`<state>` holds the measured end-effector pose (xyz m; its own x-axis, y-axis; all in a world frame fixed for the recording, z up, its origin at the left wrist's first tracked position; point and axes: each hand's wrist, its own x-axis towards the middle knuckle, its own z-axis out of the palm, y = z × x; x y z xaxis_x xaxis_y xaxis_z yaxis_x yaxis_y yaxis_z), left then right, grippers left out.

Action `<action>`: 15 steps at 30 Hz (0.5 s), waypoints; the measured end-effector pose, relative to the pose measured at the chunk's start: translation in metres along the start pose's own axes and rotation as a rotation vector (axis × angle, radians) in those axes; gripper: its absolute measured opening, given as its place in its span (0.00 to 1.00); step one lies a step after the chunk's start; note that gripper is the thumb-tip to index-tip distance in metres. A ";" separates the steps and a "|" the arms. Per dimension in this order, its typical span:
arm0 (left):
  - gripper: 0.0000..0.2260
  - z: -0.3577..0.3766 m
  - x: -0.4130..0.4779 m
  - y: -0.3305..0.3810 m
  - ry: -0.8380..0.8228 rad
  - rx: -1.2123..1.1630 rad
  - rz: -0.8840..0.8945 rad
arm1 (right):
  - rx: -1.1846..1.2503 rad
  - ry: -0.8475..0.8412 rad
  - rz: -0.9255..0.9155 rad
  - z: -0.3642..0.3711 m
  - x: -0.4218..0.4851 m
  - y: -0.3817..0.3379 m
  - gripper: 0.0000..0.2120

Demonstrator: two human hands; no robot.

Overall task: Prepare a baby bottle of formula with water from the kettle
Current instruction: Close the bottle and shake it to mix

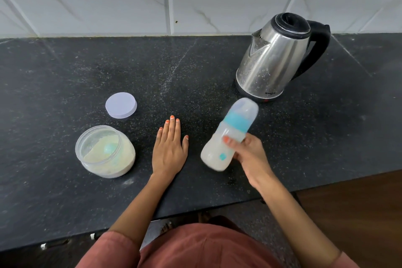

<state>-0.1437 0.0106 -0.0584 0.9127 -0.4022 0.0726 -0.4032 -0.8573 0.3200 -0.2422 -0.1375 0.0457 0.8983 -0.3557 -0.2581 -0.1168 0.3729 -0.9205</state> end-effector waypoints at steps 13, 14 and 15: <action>0.24 0.000 0.000 -0.001 -0.017 0.043 -0.003 | 0.138 0.109 -0.054 -0.005 0.005 -0.002 0.12; 0.24 0.000 0.000 -0.001 -0.015 0.042 -0.003 | 0.243 0.172 -0.067 -0.004 0.010 -0.004 0.10; 0.24 0.000 0.000 -0.001 -0.015 0.039 -0.003 | 0.287 0.201 -0.065 -0.003 0.012 -0.002 0.09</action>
<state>-0.1438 0.0112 -0.0590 0.9127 -0.4045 0.0574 -0.4034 -0.8703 0.2827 -0.2326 -0.1456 0.0436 0.7952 -0.5377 -0.2802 0.0874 0.5589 -0.8246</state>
